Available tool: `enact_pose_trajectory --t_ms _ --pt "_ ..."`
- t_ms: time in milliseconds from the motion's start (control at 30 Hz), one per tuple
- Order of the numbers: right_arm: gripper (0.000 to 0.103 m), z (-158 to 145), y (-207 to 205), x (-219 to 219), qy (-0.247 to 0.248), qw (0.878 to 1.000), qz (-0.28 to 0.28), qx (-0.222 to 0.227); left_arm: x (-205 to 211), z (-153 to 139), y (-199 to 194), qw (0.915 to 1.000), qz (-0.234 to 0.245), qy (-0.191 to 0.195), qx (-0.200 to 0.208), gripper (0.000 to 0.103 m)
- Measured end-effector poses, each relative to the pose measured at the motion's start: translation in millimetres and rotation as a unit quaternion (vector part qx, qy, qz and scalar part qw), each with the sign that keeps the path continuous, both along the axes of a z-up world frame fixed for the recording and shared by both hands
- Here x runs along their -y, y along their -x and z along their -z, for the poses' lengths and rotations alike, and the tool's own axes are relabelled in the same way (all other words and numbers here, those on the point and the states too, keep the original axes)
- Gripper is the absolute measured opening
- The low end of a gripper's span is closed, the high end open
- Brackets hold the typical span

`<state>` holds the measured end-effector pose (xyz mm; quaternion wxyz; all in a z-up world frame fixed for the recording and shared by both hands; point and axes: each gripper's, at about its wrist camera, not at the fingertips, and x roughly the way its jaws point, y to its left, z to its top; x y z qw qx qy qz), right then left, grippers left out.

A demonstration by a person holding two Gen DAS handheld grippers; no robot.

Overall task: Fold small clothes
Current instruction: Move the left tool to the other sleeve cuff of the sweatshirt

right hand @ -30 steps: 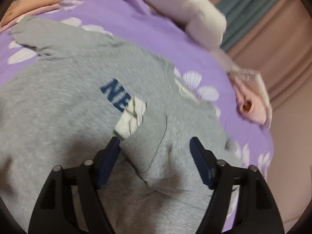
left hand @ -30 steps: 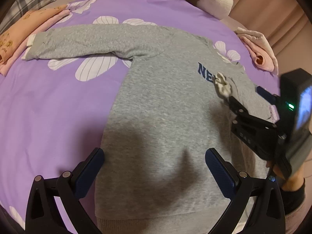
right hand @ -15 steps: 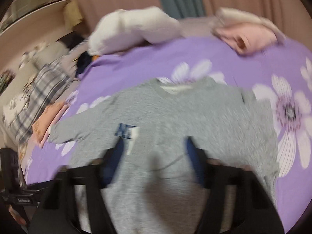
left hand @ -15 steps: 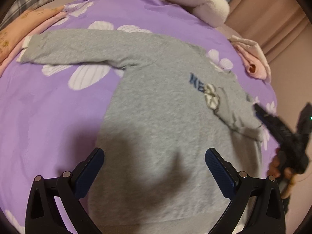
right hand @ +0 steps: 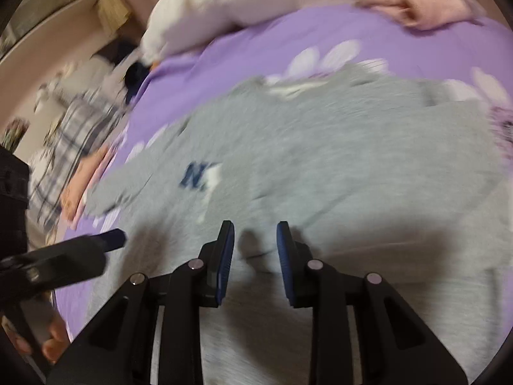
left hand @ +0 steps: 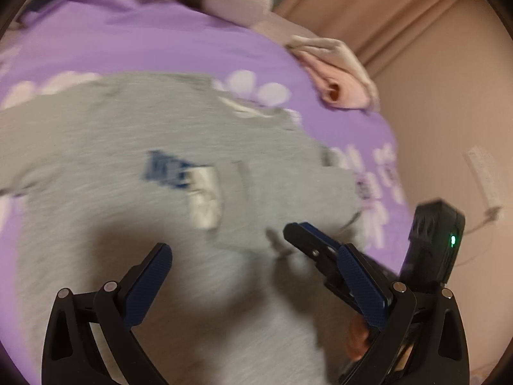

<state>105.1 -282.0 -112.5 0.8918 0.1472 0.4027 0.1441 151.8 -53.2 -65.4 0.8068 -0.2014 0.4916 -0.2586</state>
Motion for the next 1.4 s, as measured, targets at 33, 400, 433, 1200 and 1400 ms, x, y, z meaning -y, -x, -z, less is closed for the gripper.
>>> enact_pose_trajectory --t_ms 33,400,433,1200,1400 --pt "0.03 -2.8 1.7 9.6 -0.003 1.0 0.012 0.003 3.2 1.4 -4.1 0.9999 0.002 0.011 -0.004 0.101" --pt "0.027 11.0 -2.7 76.8 0.009 0.995 0.09 -0.034 44.6 42.4 -44.1 0.9991 0.002 -0.009 -0.04 0.074" --pt "0.027 14.5 -2.3 79.6 0.01 0.995 0.093 -0.04 43.4 42.8 -43.8 0.9993 0.002 -0.009 -0.037 0.074" --pt "0.014 22.4 38.2 64.8 0.149 0.986 0.051 -0.059 50.4 50.6 -18.7 0.9691 0.017 -0.244 0.029 0.072" --pt "0.016 17.7 50.6 69.8 0.135 0.987 0.061 -0.063 38.8 43.2 -5.0 0.9712 0.026 -0.235 0.026 0.072"
